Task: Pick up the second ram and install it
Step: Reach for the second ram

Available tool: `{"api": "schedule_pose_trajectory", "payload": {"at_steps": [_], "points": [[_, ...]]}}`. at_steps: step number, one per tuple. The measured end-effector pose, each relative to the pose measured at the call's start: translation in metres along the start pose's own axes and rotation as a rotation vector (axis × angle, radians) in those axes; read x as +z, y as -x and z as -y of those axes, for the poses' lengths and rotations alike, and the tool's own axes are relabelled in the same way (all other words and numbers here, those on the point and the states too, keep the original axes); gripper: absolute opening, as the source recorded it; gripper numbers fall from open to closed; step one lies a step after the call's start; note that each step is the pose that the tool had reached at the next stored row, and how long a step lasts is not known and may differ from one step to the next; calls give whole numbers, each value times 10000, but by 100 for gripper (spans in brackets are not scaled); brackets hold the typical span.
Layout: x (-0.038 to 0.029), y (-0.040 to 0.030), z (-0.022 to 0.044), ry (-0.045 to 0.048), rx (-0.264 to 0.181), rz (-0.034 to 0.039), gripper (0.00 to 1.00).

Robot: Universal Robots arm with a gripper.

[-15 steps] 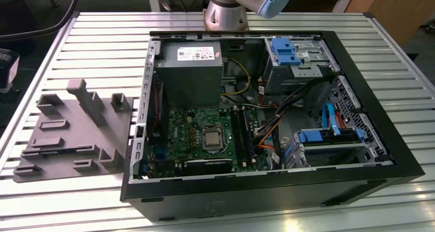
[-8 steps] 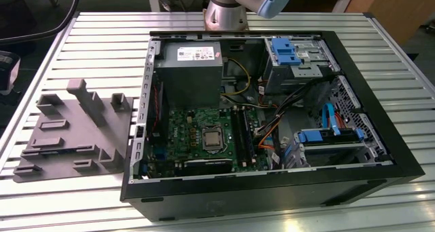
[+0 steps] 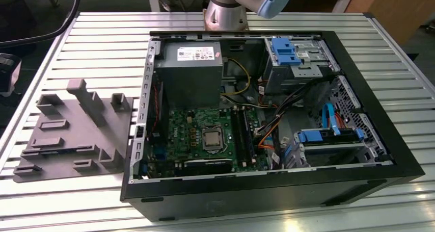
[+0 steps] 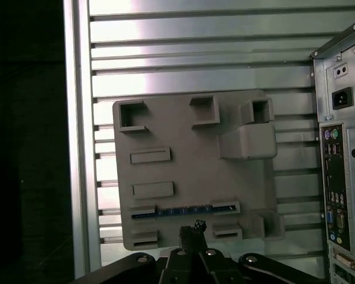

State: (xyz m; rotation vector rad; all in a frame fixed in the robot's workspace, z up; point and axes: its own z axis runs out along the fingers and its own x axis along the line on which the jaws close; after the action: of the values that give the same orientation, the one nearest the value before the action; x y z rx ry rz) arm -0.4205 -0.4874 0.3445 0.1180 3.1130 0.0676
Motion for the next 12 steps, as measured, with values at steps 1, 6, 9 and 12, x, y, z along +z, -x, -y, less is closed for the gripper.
{"api": "schedule_pose_trajectory", "payload": {"at_steps": [1, 6, 9, 12], "points": [[3, 0, 1, 0, 0, 0, 11], [25, -3, 4, 1, 0, -1, 11], [39, -5, 5, 0, 0, -2, 11], [52, -6, 7, 0, 0, -5, 11]]}}
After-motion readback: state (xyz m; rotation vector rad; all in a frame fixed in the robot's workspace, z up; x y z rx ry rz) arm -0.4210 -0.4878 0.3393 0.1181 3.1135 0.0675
